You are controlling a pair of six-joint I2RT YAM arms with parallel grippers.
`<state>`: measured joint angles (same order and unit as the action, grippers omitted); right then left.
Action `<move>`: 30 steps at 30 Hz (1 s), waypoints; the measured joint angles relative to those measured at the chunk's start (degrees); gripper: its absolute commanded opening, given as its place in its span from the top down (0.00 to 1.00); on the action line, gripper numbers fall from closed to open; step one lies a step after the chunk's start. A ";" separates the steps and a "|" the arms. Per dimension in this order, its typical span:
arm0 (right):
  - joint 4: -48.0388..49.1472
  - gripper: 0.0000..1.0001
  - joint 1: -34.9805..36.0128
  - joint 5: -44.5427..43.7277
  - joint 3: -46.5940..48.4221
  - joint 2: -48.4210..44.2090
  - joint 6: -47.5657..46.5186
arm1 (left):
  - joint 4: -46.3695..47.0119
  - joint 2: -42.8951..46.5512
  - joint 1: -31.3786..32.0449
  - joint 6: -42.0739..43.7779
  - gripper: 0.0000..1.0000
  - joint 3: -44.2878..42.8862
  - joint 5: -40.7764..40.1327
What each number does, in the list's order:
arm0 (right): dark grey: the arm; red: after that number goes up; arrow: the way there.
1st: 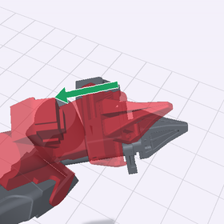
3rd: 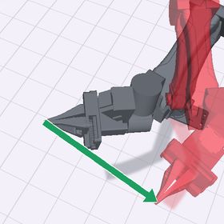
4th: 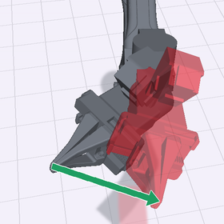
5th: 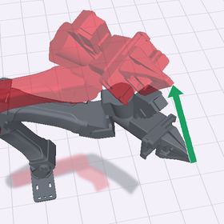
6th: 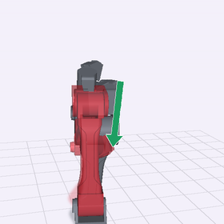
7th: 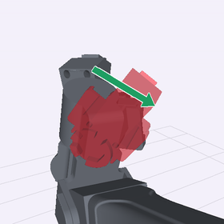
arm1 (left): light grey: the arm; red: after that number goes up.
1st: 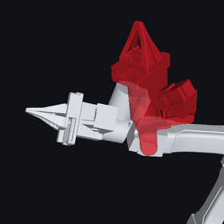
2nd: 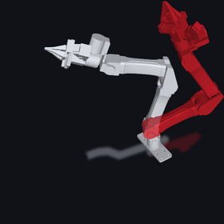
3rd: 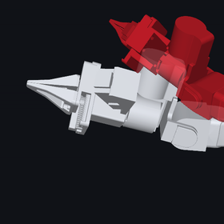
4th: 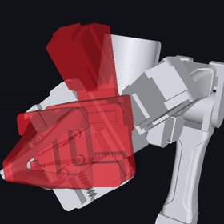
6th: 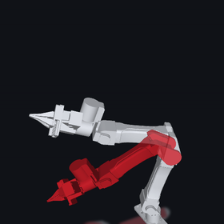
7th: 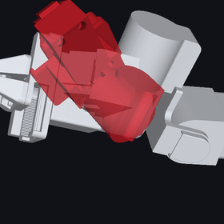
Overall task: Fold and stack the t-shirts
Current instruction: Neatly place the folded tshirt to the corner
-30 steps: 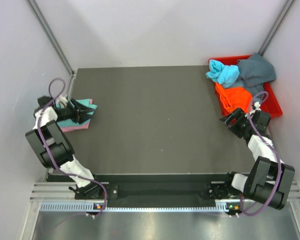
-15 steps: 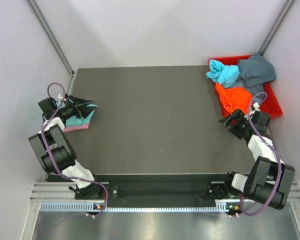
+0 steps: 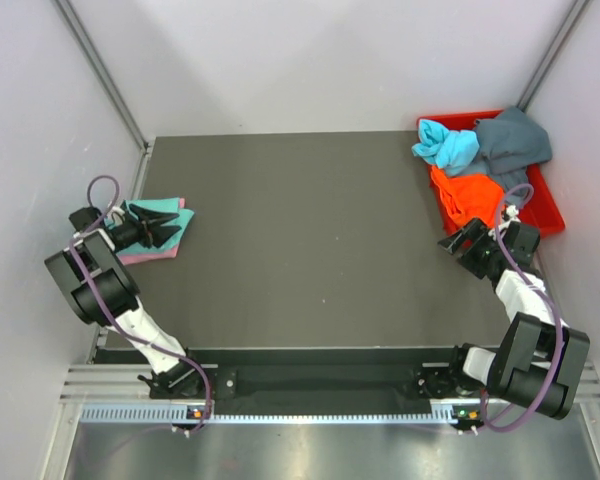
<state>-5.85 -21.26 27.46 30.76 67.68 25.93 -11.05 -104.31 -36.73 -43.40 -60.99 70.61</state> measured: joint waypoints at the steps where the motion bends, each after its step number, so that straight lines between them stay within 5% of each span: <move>1: 0.00 0.21 0.00 0.00 0.00 0.00 -0.02 | -1.46 -0.98 -0.17 1.46 0.52 0.00 -0.24; 23: -0.22 0.21 -1.36 -0.42 0.04 0.68 -0.46 | -9.73 -5.70 -0.35 11.15 0.46 0.35 -5.07; 30: -0.22 0.21 -1.42 -0.42 0.07 0.68 -0.46 | -15.21 -5.75 0.13 13.70 0.46 -7.10 -3.26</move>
<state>-6.07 -22.68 27.05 30.83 68.36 25.47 -26.26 -110.06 -36.60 -29.69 -68.10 67.35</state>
